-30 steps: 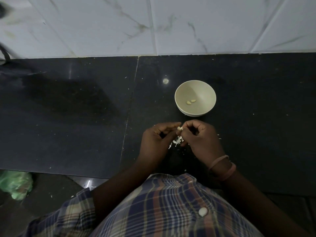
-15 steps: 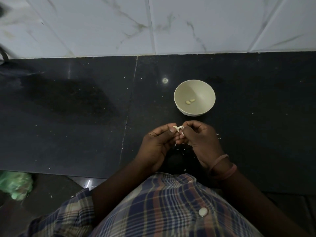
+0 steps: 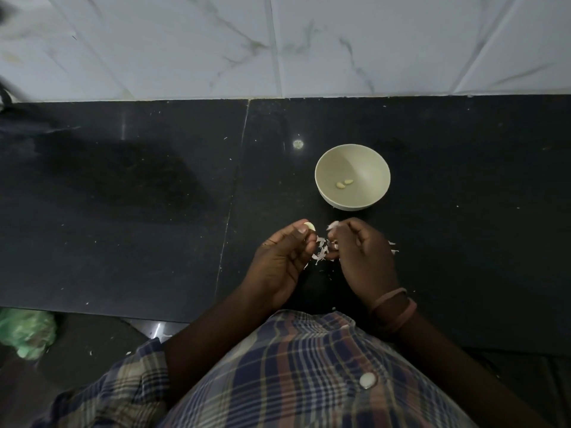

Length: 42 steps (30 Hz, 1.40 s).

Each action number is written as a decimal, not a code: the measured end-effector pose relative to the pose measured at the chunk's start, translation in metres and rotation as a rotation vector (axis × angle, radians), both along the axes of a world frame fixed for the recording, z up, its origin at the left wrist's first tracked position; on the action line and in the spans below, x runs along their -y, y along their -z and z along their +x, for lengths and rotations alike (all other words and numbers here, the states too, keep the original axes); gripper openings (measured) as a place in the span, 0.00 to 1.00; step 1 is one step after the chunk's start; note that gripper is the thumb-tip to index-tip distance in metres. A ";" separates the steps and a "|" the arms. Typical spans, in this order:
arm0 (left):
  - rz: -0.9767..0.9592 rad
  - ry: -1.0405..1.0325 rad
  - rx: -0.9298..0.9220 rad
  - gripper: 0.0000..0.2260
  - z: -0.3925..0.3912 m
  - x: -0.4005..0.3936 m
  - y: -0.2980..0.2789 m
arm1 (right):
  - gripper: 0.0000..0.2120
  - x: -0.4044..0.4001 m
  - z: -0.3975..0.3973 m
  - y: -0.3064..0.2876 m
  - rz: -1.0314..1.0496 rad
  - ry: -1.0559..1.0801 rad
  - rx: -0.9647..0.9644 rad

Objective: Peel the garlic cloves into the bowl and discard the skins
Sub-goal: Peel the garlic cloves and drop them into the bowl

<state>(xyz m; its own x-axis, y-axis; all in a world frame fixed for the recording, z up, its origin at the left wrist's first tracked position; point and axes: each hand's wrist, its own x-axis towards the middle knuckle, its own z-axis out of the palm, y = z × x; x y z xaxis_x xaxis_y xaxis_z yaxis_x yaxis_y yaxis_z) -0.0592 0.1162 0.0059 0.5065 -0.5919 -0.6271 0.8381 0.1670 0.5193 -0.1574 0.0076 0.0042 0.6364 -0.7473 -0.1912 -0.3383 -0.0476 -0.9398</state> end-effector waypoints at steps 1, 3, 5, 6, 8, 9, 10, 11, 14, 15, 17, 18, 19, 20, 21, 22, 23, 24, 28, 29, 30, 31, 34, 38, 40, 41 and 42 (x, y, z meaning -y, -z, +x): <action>0.002 0.002 0.008 0.11 0.000 0.000 0.001 | 0.14 0.000 0.000 0.002 -0.098 -0.023 -0.031; 0.005 0.004 0.026 0.10 0.001 0.000 0.002 | 0.11 -0.001 0.002 0.005 -0.222 -0.035 -0.082; 0.015 0.001 0.045 0.07 0.002 -0.001 0.003 | 0.02 -0.001 0.003 0.005 -0.207 -0.026 -0.089; 0.021 -0.002 0.051 0.07 0.002 -0.001 0.003 | 0.05 -0.002 0.003 0.005 -0.174 -0.027 -0.091; 0.027 -0.012 0.058 0.07 0.002 -0.001 0.003 | 0.08 -0.002 0.003 0.007 -0.163 -0.032 -0.067; 0.028 -0.016 0.060 0.06 0.002 -0.001 0.004 | 0.09 -0.002 0.004 0.007 -0.173 -0.035 -0.048; 0.029 -0.020 0.061 0.06 0.003 -0.002 0.004 | 0.10 -0.002 0.005 0.007 -0.183 -0.036 -0.037; 0.031 -0.021 0.062 0.06 0.003 -0.002 0.004 | 0.11 -0.003 0.006 0.006 -0.189 -0.034 -0.036; 0.041 0.002 0.077 0.06 0.001 -0.003 0.003 | 0.11 -0.006 0.008 0.003 -0.193 -0.019 -0.048; 0.044 0.011 0.084 0.07 0.001 -0.004 0.003 | 0.09 -0.007 0.010 0.002 -0.176 -0.018 -0.054; 0.049 0.014 0.096 0.08 -0.001 -0.003 0.002 | 0.06 -0.007 0.010 0.003 -0.176 -0.040 -0.060; 0.050 0.008 0.102 0.08 -0.001 -0.003 0.002 | 0.05 -0.007 0.010 0.004 -0.198 -0.056 -0.062; 0.053 0.002 0.110 0.08 -0.001 -0.002 0.002 | 0.04 -0.007 0.009 0.005 -0.214 -0.066 -0.064; 0.057 -0.003 0.119 0.08 -0.002 -0.002 0.002 | 0.04 -0.007 0.008 0.005 -0.214 -0.064 -0.058; 0.062 -0.007 0.128 0.08 -0.002 -0.001 0.002 | 0.04 -0.007 0.007 0.006 -0.201 -0.052 -0.046; 0.066 -0.009 0.137 0.07 -0.002 -0.002 0.002 | 0.04 -0.007 0.007 0.006 -0.184 -0.036 -0.033; 0.069 -0.009 0.145 0.06 -0.003 -0.002 0.003 | 0.03 -0.008 0.007 0.005 -0.167 -0.020 -0.028; 0.069 -0.007 0.151 0.06 -0.004 -0.002 0.003 | 0.03 -0.008 0.007 0.004 -0.148 -0.006 -0.031; 0.060 -0.004 0.146 0.07 -0.006 -0.001 0.002 | 0.02 -0.009 0.009 0.004 -0.068 0.023 -0.052; 0.058 0.000 0.141 0.07 -0.007 -0.001 0.002 | 0.02 -0.010 0.009 0.005 -0.055 0.029 -0.056; 0.055 0.007 0.139 0.06 -0.008 0.000 0.001 | 0.02 -0.010 0.009 0.005 -0.045 0.037 -0.057; 0.054 0.016 0.141 0.06 -0.008 0.000 0.001 | 0.02 -0.011 0.009 0.006 -0.037 0.045 -0.056; 0.072 0.031 0.169 0.05 -0.009 0.000 0.000 | 0.02 -0.011 0.009 0.006 -0.017 0.045 -0.051; 0.094 0.045 0.208 0.05 -0.008 -0.003 0.002 | 0.02 -0.008 0.006 0.003 0.014 -0.011 -0.041; 0.107 0.046 0.238 0.04 -0.008 -0.003 0.002 | 0.02 -0.008 0.007 0.001 0.003 -0.029 -0.032; 0.111 0.042 0.251 0.03 -0.008 -0.003 0.002 | 0.03 -0.008 0.007 -0.001 -0.012 -0.036 -0.029; 0.112 0.040 0.258 0.03 -0.008 -0.003 0.002 | 0.03 -0.008 0.008 -0.001 -0.031 -0.043 -0.028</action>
<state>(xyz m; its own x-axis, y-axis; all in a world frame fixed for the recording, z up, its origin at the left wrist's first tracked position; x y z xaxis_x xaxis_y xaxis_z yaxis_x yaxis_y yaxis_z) -0.0673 0.1191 0.0041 0.6358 -0.5489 -0.5426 0.6804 0.0666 0.7298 -0.1497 0.0153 0.0057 0.6627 -0.7253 -0.1865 -0.3611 -0.0913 -0.9281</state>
